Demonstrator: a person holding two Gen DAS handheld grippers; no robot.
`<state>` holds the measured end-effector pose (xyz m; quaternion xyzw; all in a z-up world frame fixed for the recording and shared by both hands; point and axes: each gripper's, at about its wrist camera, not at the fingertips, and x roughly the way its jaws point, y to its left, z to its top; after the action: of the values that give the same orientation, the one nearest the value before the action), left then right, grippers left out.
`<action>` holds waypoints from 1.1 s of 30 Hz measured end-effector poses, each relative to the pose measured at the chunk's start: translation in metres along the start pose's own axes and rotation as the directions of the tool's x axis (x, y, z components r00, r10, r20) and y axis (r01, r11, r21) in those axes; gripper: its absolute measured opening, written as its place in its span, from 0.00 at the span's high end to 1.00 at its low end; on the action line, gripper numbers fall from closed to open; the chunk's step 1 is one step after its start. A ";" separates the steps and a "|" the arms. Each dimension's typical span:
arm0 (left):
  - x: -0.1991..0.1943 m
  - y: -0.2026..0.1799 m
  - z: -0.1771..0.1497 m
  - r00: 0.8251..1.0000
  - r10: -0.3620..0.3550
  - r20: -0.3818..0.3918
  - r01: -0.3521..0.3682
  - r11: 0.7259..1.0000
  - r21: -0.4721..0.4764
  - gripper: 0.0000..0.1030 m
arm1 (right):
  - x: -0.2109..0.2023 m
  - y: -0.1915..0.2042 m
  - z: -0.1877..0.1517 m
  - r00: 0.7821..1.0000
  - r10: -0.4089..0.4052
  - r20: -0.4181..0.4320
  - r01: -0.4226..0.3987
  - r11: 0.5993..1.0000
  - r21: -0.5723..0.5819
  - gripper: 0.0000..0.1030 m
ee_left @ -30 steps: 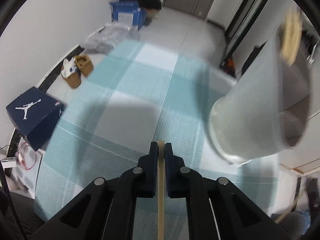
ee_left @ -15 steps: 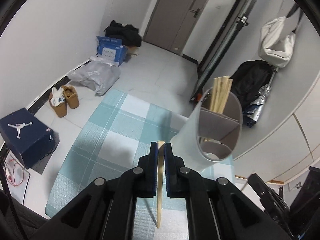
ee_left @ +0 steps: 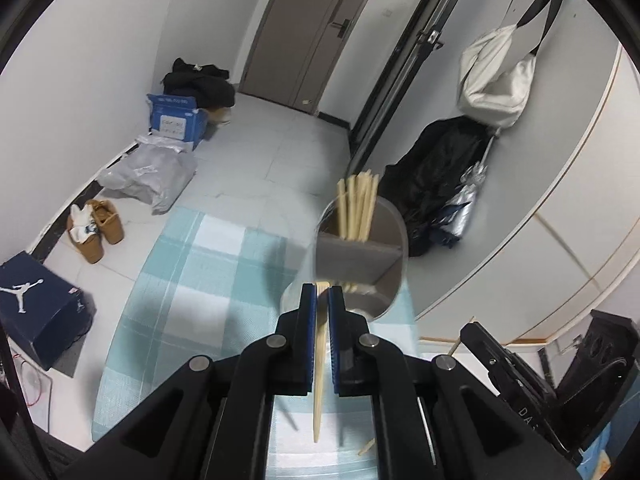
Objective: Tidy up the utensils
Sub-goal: 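Lift both held chopsticks and carry them above the white holder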
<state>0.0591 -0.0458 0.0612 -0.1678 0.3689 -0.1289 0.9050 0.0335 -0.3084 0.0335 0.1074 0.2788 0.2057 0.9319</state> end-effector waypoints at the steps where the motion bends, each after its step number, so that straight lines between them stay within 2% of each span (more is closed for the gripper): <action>1: -0.003 -0.002 0.004 1.000 -0.008 0.007 0.008 1.000 -0.005 0.98 | -0.003 0.000 0.005 1.000 0.008 0.011 -0.008 1.000 0.002 0.97; 5: -0.008 -0.013 0.027 0.999 -0.037 0.032 0.037 0.999 0.008 0.98 | -0.011 0.001 0.032 0.998 0.029 0.049 -0.030 0.999 0.011 0.97; 7: -0.009 -0.016 0.041 0.997 -0.064 0.038 0.064 0.998 0.000 0.98 | -0.013 0.004 0.050 0.997 0.034 0.063 -0.034 0.999 -0.007 0.97; 14: -0.015 -0.025 0.079 0.990 -0.093 0.109 0.096 0.995 -0.027 0.98 | -0.011 0.013 0.104 0.990 0.060 0.127 -0.051 0.996 -0.068 0.97; 16: -0.018 -0.027 0.088 0.982 -0.093 0.162 0.101 0.994 -0.041 0.98 | -0.006 0.014 0.120 0.988 0.060 0.140 -0.047 0.995 -0.092 0.97; 19: -0.023 -0.033 0.098 0.959 -0.100 0.264 0.116 0.992 -0.046 0.98 | 0.004 0.014 0.142 0.986 0.058 0.153 -0.040 0.992 -0.119 0.97; 22: -0.019 -0.037 0.104 0.947 -0.091 0.307 0.108 0.993 -0.039 0.98 | 0.014 0.012 0.159 0.984 0.054 0.171 -0.030 0.989 -0.143 0.97; 24: -0.010 -0.038 0.107 0.947 -0.093 0.309 0.107 0.994 -0.029 0.98 | 0.023 0.009 0.170 0.982 0.051 0.180 -0.024 0.989 -0.149 0.97; 33: 0.031 -0.025 0.112 0.965 -0.056 0.257 0.058 0.998 -0.002 0.98 | 0.058 0.003 0.188 0.975 0.065 0.214 -0.022 0.980 -0.196 0.97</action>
<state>0.1573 -0.0559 0.1267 -0.1980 0.2441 -0.1302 0.9403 0.1823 -0.2960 0.1616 0.0451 0.1508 0.2390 0.9582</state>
